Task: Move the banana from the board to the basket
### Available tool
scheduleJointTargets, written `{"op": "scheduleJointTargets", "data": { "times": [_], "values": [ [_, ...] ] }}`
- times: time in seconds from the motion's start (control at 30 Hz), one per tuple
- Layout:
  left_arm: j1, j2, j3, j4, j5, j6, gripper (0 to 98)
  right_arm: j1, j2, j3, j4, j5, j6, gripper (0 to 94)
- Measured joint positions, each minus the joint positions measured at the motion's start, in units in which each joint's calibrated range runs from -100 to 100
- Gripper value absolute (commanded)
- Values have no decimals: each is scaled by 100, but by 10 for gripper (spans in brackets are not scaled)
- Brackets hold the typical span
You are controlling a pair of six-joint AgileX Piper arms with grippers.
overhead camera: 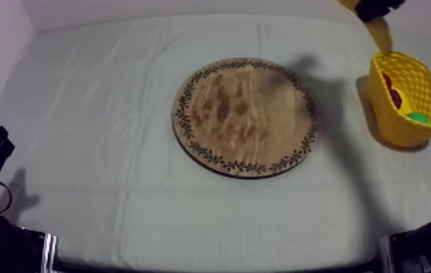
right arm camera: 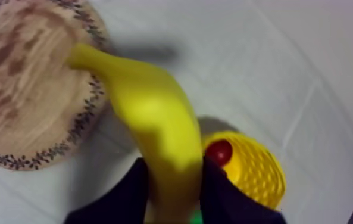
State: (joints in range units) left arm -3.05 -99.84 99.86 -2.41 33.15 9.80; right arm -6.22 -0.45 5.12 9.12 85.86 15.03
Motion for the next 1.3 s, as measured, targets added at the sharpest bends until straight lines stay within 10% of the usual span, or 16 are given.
{"op": "scheduleJointTargets", "data": {
  "times": [0.5,1.3],
  "values": [
    [0,0,0,0,0,0,1,1381,-530,659,73,127,106,195],
    [0,0,0,0,0,0,1,1590,886,1352,70,-784,-141,353]
  ]
}}
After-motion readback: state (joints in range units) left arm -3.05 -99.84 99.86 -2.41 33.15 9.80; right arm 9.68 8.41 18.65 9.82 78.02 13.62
